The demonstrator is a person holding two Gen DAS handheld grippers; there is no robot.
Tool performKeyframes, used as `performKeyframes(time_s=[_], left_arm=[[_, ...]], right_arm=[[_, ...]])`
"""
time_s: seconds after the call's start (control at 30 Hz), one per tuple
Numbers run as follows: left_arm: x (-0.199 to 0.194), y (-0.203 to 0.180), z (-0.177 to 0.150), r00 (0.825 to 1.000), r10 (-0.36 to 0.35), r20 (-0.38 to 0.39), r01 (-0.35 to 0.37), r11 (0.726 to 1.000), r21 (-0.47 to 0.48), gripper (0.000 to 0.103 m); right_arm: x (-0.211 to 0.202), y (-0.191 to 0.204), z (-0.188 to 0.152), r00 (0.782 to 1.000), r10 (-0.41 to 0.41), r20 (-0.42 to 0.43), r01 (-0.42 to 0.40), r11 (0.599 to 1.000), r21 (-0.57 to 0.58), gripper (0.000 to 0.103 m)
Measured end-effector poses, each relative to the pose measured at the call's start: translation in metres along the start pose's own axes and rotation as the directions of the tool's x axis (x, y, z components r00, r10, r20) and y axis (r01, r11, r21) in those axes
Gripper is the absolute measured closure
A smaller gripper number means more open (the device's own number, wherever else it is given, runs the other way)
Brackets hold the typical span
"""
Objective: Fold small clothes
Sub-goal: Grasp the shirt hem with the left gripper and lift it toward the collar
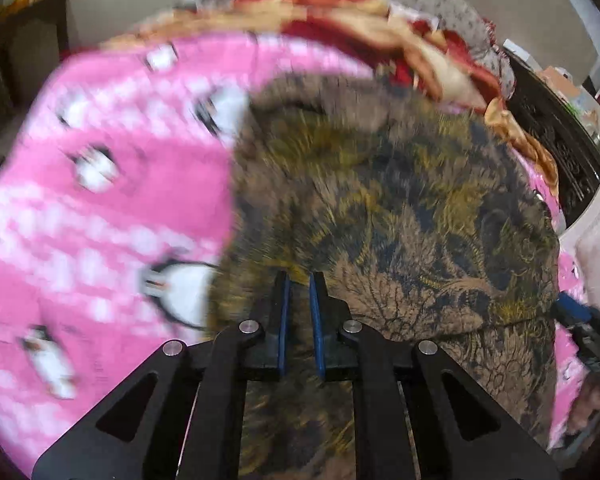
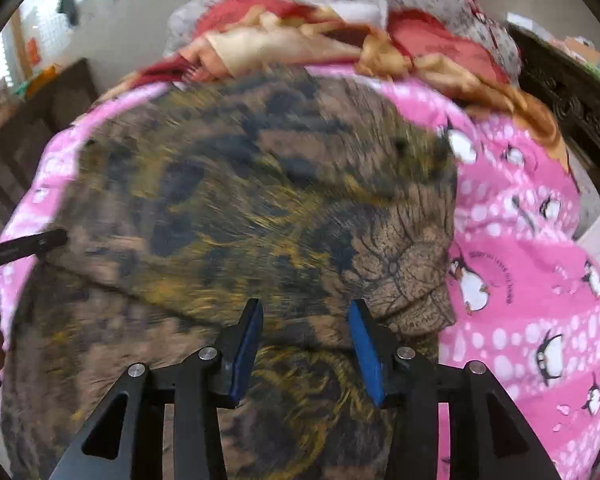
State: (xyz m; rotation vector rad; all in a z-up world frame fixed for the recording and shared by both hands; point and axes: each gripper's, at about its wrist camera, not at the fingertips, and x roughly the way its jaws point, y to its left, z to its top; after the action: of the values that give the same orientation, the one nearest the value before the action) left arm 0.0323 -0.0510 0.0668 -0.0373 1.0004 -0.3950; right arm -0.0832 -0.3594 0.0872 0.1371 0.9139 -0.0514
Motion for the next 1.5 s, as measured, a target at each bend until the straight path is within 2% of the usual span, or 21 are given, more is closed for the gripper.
performKeyframes(time_s=[0.07, 0.1, 0.2, 0.3, 0.37, 0.43, 0.47, 0.5, 0.63, 0.67, 0.7, 0.77, 0.87, 0.97, 1.03, 1.17, 1.3, 1.37, 1.43, 1.5], left_arm=[[-0.019, 0.006, -0.007, 0.999, -0.038, 0.029, 0.038, 0.999, 0.002, 0.093], [-0.027, 0.009, -0.014, 0.998, -0.066, 0.023, 0.066, 0.998, -0.003, 0.093], [-0.045, 0.009, -0.043, 0.991, -0.131, -0.016, 0.131, 0.991, 0.001, 0.093], [-0.074, 0.013, -0.087, 0.984, -0.172, -0.037, 0.174, 0.983, 0.053, 0.093], [-0.087, 0.024, -0.106, 0.986, -0.158, -0.050, 0.160, 0.986, 0.053, 0.093], [-0.096, 0.043, -0.123, 0.987, -0.140, -0.079, 0.142, 0.989, 0.029, 0.093], [-0.099, 0.050, -0.130, 0.988, -0.126, -0.089, 0.128, 0.992, 0.019, 0.093], [-0.101, 0.057, -0.135, 0.989, -0.110, -0.101, 0.111, 0.994, 0.004, 0.093], [-0.113, 0.075, -0.164, 0.987, -0.101, -0.125, 0.099, 0.995, -0.022, 0.093], [-0.115, 0.076, -0.170, 0.985, -0.113, -0.134, 0.111, 0.994, -0.025, 0.085], [-0.118, 0.076, -0.180, 0.979, -0.138, -0.149, 0.135, 0.990, -0.030, 0.066], [-0.127, 0.074, -0.198, 0.971, -0.184, -0.154, 0.179, 0.983, -0.048, 0.049], [-0.139, 0.067, -0.215, 0.967, -0.201, -0.154, 0.201, 0.979, -0.020, 0.048], [-0.135, 0.067, -0.228, 0.940, -0.257, -0.223, 0.260, 0.965, -0.016, 0.047], [-0.136, 0.070, -0.233, 0.929, -0.295, -0.222, 0.297, 0.955, -0.025, 0.047], [-0.130, 0.088, -0.226, 0.873, -0.414, -0.258, 0.389, 0.910, -0.143, 0.047], [-0.116, 0.084, -0.218, 0.815, -0.494, -0.302, 0.476, 0.869, -0.139, 0.047], [-0.110, 0.072, -0.219, 0.771, -0.537, -0.342, 0.527, 0.840, -0.130, 0.047], [-0.113, 0.055, -0.221, 0.769, -0.518, -0.375, 0.542, 0.839, -0.046, 0.047], [-0.116, 0.049, -0.222, 0.785, -0.489, -0.379, 0.532, 0.847, 0.008, 0.047]], right_arm=[[-0.021, 0.004, -0.004, 0.999, 0.003, 0.048, -0.002, 1.000, -0.020, 0.059], [-0.028, 0.006, -0.009, 0.998, 0.006, 0.065, -0.004, 1.000, -0.021, 0.055], [-0.027, 0.009, -0.025, 1.000, 0.009, 0.028, -0.010, 1.000, 0.028, 0.052], [-0.030, 0.020, -0.053, 0.999, 0.042, 0.010, -0.043, 0.999, 0.033, 0.052], [-0.025, 0.030, -0.069, 0.999, 0.042, -0.016, -0.043, 0.999, -0.012, 0.051], [-0.003, 0.036, -0.090, 0.997, 0.002, -0.077, -0.008, 0.998, -0.066, 0.036], [-0.006, 0.036, -0.097, 1.000, 0.012, -0.010, -0.012, 0.997, -0.073, 0.036], [-0.008, 0.035, -0.101, 0.999, 0.031, 0.014, -0.030, 0.997, -0.077, 0.031], [-0.006, 0.032, -0.104, 0.998, 0.058, 0.027, -0.056, 0.995, -0.079, 0.028], [-0.005, 0.033, -0.104, 0.998, 0.056, 0.029, -0.053, 0.995, -0.087, 0.027], [-0.005, 0.034, -0.104, 0.998, 0.053, 0.032, -0.050, 0.995, -0.092, 0.027], [-0.006, 0.033, -0.105, 0.998, 0.052, 0.036, -0.048, 0.995, -0.092, 0.027], [-0.009, 0.035, -0.108, 0.998, 0.051, 0.043, -0.047, 0.995, -0.092, 0.027], [-0.012, 0.032, -0.105, 0.998, 0.055, 0.039, -0.051, 0.995, -0.089, 0.027], [-0.015, 0.032, -0.104, 0.998, 0.051, 0.030, -0.048, 0.995, -0.092, 0.027], [-0.037, 0.029, -0.112, 0.998, 0.040, 0.055, -0.035, 0.994, -0.099, 0.027], [-0.086, 0.004, -0.131, 0.989, 0.058, 0.135, -0.054, 0.998, -0.035, 0.027], [-0.107, -0.008, -0.141, 0.987, 0.038, 0.156, -0.035, 0.999, -0.019, 0.027], [-0.131, -0.023, -0.155, 0.985, 0.017, 0.172, -0.017, 1.000, -0.002, 0.027], [-0.151, -0.036, -0.171, 0.984, 0.000, 0.178, -0.003, 1.000, 0.017, 0.027]])
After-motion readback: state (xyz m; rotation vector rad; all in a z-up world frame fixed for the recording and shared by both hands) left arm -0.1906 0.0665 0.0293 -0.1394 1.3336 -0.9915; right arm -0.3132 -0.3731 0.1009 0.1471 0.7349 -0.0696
